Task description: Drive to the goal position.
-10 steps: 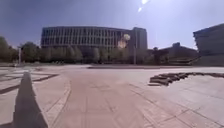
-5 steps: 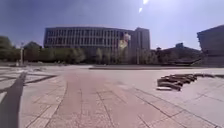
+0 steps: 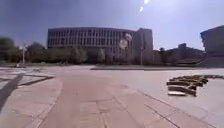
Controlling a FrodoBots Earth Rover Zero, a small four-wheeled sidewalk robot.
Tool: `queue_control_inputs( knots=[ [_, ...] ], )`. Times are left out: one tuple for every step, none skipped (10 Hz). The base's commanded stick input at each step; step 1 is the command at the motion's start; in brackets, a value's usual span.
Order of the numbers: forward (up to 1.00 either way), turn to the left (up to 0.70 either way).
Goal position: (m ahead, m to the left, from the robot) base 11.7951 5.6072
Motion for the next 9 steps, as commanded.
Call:
queue_control_inputs(
  knots=[
    [0.85, 0.00],
    [0.85, 0.00],
    [0.85, 0.00],
    [0.85, 0.00],
    [0.85, 0.00],
    [0.85, 0.00],
    [0.85, 0.00],
    [0.85, 0.00],
    [0.85, 0.01]
  ],
)
